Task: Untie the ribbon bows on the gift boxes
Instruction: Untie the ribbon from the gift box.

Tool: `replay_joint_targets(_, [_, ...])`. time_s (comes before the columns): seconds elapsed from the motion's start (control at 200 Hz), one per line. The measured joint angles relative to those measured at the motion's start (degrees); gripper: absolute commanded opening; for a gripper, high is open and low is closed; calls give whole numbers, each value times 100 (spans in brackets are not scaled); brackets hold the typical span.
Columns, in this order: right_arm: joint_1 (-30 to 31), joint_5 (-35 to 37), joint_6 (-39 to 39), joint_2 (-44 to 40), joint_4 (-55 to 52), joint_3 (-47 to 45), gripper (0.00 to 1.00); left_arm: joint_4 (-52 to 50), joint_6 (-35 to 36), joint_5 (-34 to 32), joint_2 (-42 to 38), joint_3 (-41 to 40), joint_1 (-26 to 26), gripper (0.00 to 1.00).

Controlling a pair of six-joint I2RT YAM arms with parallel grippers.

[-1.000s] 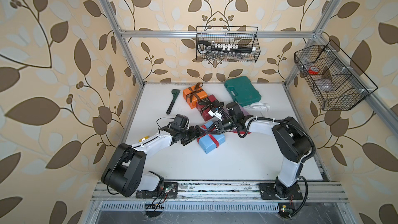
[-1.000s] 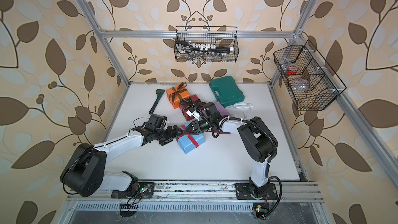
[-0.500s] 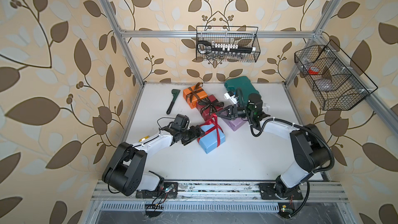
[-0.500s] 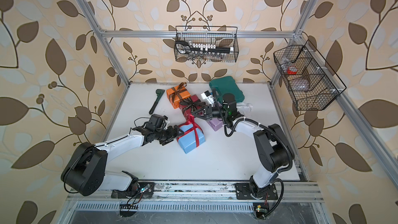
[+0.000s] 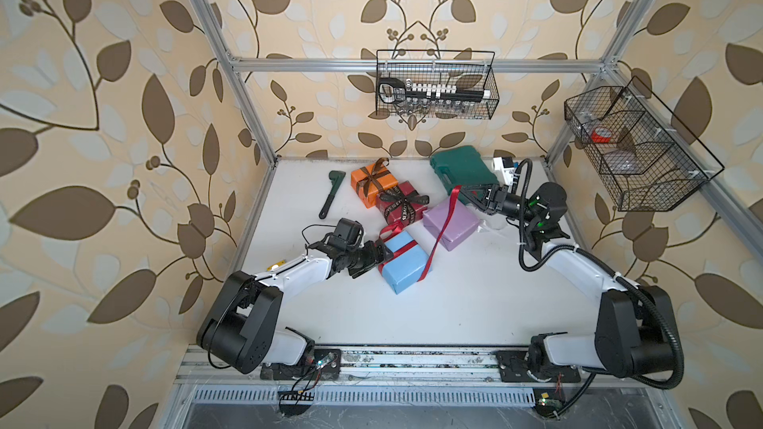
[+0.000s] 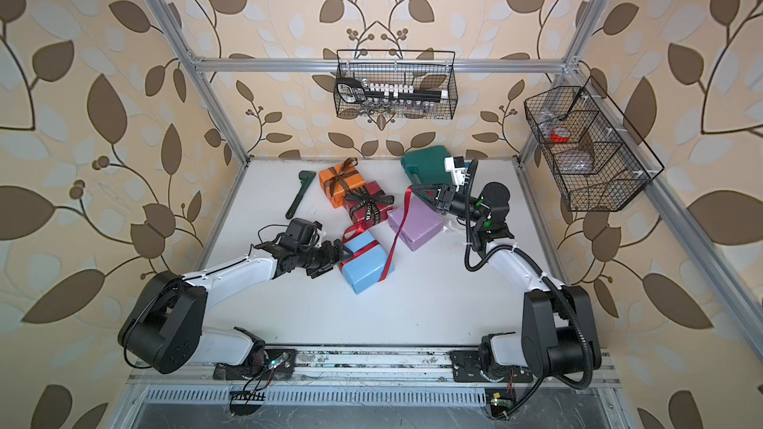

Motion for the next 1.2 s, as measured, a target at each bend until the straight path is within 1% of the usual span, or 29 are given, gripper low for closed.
replay_joint_targets(0.135, [-55,243,-549,-697,-988,-535,24,-11,0,20,31,33,0,91])
replay_joint_targets(0.2, [-63,520,-1021,-1097,-1886,-693,25,-11,2,31,52,48,0,91])
replay_joint_targets(0.255, [-74,966,-1486,-1408,-2811,-702,26,-15,2,42,74,68,0,91])
replay_joint_targets(0.295, [-76,1357,-1823,-1591,-3436,-697,31,-13,4,52,92,81,0,91])
replay_joint_targets(0.375, [-76,2046,-2376,-1779,-4535,-695,53,-13,4,70,103,87,0,91])
replay_joint_targets(0.425, [-74,2376,-2730,-1738,-5147,-660,62,-13,4,70,103,87,0,91])
replay_joint_targets(0.495, [-46,2787,-3156,-1510,-5910,-605,67,-15,4,70,103,90,0,91])
replay_joint_targets(0.57, [17,3154,-3480,-1228,-6559,-573,68,-28,4,70,103,101,0,92])
replay_joint_targets(0.63, [66,3327,-3644,-1167,-6918,-573,68,-98,7,66,101,136,0,93])
replay_joint_targets(0.805, [341,3399,-3757,-1189,-7104,-544,67,-540,57,-33,59,448,0,99])
replay_joint_targets(0.89, [728,3274,-3652,-1161,-6999,-544,67,-754,133,-66,-26,765,4,99])
replay_joint_targets(1.065, [1604,3018,-3259,-1156,-6575,-645,67,-809,509,-79,-94,1493,13,99])
replay_joint_targets(1.2, [2120,2756,-2712,-1213,-5834,-1134,67,-597,868,48,225,1784,35,99])
